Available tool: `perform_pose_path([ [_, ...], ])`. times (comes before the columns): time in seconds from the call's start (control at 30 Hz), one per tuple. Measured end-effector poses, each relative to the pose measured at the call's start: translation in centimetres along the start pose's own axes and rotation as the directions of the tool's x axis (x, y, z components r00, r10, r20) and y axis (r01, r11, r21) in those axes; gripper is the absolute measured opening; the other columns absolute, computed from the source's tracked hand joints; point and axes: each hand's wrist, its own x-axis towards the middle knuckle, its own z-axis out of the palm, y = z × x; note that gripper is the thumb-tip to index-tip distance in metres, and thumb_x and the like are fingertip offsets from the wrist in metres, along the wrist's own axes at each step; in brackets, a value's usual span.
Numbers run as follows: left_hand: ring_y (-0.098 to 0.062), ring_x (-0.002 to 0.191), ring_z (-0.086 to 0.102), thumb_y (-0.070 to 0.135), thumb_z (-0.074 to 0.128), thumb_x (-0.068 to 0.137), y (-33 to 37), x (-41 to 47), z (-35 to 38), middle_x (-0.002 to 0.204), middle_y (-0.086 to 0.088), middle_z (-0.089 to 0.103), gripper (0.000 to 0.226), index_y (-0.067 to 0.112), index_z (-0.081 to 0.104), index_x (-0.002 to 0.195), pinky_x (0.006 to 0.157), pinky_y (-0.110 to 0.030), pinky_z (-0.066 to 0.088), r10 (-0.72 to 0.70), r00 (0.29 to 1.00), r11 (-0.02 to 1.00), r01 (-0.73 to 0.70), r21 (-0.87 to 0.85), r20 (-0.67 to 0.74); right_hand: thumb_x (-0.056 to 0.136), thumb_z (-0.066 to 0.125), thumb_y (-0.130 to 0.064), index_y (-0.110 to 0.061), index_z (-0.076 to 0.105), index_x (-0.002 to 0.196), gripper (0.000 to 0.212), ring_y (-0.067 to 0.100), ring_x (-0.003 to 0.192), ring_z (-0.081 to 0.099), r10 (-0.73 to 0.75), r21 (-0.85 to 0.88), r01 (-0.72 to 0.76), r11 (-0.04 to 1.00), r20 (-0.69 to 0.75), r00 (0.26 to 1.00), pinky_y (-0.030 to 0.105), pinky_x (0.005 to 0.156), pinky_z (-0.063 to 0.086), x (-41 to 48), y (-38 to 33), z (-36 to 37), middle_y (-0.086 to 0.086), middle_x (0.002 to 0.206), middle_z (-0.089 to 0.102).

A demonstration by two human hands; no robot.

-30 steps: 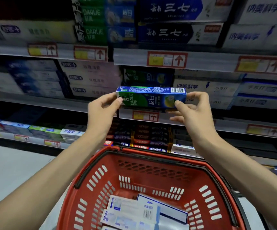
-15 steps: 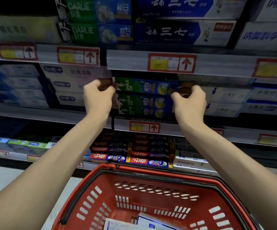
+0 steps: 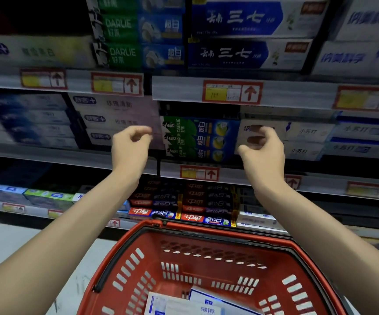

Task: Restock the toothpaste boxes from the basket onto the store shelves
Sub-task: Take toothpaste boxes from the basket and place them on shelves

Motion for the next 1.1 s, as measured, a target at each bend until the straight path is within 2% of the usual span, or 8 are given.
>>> perform_pose_path([
  [0.1,-0.012,0.084,0.067,0.011,0.063,0.098,1.0,-3.1,-1.7,0.100,0.001,0.077,0.019,0.022,0.077,0.105,0.069,-0.017,0.050,-0.163,0.973,0.987,0.161,0.026,0.162,0.092,0.066,-0.004,-0.023,0.059,0.134,0.047,0.008,0.097,0.062,-0.028,0.030,0.025,0.999,0.108,0.994,0.022,0.076,0.049,-2.4,-0.4,-2.3,-0.004,0.114,0.064],
  [0.23,-0.019,0.091,0.074,0.024,0.063,0.101,1.6,-8.0,-4.4,0.102,-0.004,0.081,0.019,0.018,0.076,0.114,0.074,-0.029,0.051,-0.417,0.819,0.907,0.399,0.132,0.394,0.091,0.068,-0.004,-0.025,0.069,0.116,0.032,0.011,0.091,0.066,-0.058,-0.069,0.085,0.994,0.329,0.943,0.031,0.080,0.056,-5.8,0.0,-6.0,-0.003,0.104,0.067],
  [0.5,-0.016,0.081,0.074,0.021,0.054,0.105,-1.2,-16.4,-7.9,0.097,-0.007,0.081,0.024,0.015,0.076,0.113,0.068,-0.028,0.048,-0.551,0.636,0.833,0.381,0.401,0.540,0.087,0.076,-0.014,-0.028,0.073,0.100,0.018,0.012,0.080,0.068,0.077,-0.336,0.184,0.924,0.633,0.770,0.030,0.074,0.054,-11.0,6.6,-9.7,-0.006,0.089,0.072],
  [0.57,-0.018,0.083,0.074,0.021,0.056,0.105,-1.8,-18.0,-7.9,0.095,-0.005,0.081,0.022,0.016,0.076,0.111,0.068,-0.029,0.046,-0.563,0.611,0.816,0.304,0.493,0.556,0.085,0.078,-0.015,-0.028,0.073,0.096,0.017,0.008,0.079,0.067,0.156,-0.395,0.200,0.896,0.704,0.693,0.025,0.075,0.050,-12.1,8.9,-9.4,-0.011,0.085,0.070],
  [0.67,-0.021,0.088,0.076,0.022,0.058,0.104,-2.3,-19.7,-7.5,0.097,-0.004,0.081,0.020,0.018,0.076,0.110,0.067,-0.026,0.047,-0.560,0.572,0.816,0.254,0.520,0.599,0.089,0.078,-0.024,-0.020,0.073,0.115,0.027,0.014,0.093,0.065,0.378,-0.546,0.340,0.766,0.810,0.449,0.022,0.078,0.046,-14.2,12.3,-8.2,-0.009,0.095,0.067],
  [0.77,-0.023,0.093,0.077,0.023,0.060,0.103,-3.2,-20.5,-7.0,0.097,-0.003,0.081,0.018,0.020,0.076,0.110,0.067,-0.024,0.051,-0.560,0.553,0.815,0.233,0.531,0.617,0.091,0.077,-0.029,-0.015,0.065,0.134,0.047,0.027,0.115,0.065,0.551,-0.595,0.470,0.652,0.797,0.246,0.027,0.087,0.050,-16.6,16.2,-6.6,0.005,0.124,0.068],
  [0.9,-0.022,0.095,0.077,0.023,0.060,0.103,-4.4,-20.7,-7.2,0.096,0.000,0.081,0.017,0.022,0.075,0.110,0.073,-0.028,0.052,-0.552,0.566,0.805,0.172,0.567,0.612,0.093,0.076,-0.028,-0.011,0.060,0.141,0.054,0.029,0.123,0.060,0.707,-0.650,0.542,0.533,0.694,0.138,0.028,0.085,0.044,-19.2,21.6,-5.0,0.008,0.139,0.061],
  [1.1,-0.017,0.089,0.077,0.023,0.060,0.103,-4.8,-20.4,-7.2,0.094,0.001,0.081,0.016,0.023,0.075,0.109,0.071,-0.026,0.053,-0.508,0.595,0.835,0.160,0.527,0.623,0.086,0.074,-0.034,-0.006,0.063,0.126,0.050,0.031,0.105,0.063,0.845,-0.801,0.355,0.482,0.532,0.052,0.040,0.086,0.056,-20.4,27.0,-4.9,0.014,0.132,0.061],
])
